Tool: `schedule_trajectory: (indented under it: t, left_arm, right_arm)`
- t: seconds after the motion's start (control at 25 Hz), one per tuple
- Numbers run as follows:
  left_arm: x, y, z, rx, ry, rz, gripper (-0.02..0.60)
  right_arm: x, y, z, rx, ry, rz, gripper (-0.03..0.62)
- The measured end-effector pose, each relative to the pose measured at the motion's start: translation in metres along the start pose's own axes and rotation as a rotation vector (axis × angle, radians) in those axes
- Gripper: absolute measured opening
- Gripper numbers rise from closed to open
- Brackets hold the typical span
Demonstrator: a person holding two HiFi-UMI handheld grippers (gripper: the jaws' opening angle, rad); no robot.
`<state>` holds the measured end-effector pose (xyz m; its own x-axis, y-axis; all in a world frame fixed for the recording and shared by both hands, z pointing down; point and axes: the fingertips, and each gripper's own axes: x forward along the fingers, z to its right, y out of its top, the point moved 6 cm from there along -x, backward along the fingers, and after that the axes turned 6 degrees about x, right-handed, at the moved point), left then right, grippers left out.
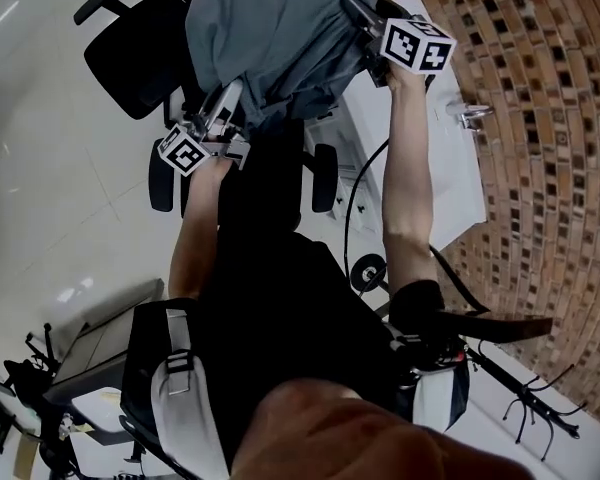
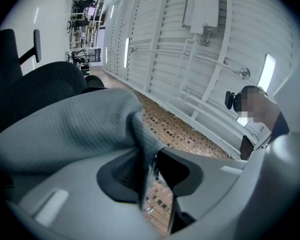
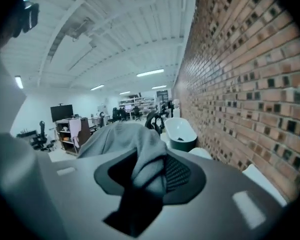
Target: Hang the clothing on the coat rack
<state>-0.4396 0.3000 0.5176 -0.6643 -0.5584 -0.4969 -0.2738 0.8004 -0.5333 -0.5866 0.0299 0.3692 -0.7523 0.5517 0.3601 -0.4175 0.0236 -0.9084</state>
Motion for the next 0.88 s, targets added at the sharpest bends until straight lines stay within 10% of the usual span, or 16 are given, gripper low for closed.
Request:
schedule_trajectory:
  t: [0.08, 0.24, 0.4, 0.6, 0.68, 0.88]
  left_arm:
    - [-0.016, 0.001, 0.002, 0.009, 0.006, -0.038, 0.211]
    - [-0.071, 0.013, 0.002, 0.135, 0.153, -0.169, 0.319]
    - [-0.047, 0.068, 0.027, 0.533, 0.181, -0.358, 0.319]
    - [0.099, 0.090, 0.037, 1.140, 0.071, -0.629, 0.319]
    - [0.122, 0.075, 0.035, 1.124, 0.030, -0.650, 0.298]
    - [0.067, 0.023, 0.029, 0.762, -0.088, -0.528, 0.296]
  right_arm:
    - [-0.016, -0.001, -0.004, -0.049, -0.038, 0.098, 0.039]
    - [-0.042, -0.007, -0.029, -0.353, -0.092, 0.129, 0.028]
    - [-0.071, -0.017, -0.070, -0.801, -0.173, 0.079, 0.028]
    - [-0.065, -0.027, -0.086, -0.857, -0.156, 0.023, 0.029]
    - [-0.061, -0.032, -0.094, -0.869, -0.155, -0.009, 0.028]
    - [-0.094, -0.042, -0.125, -1.063, -0.142, -0.019, 0.028]
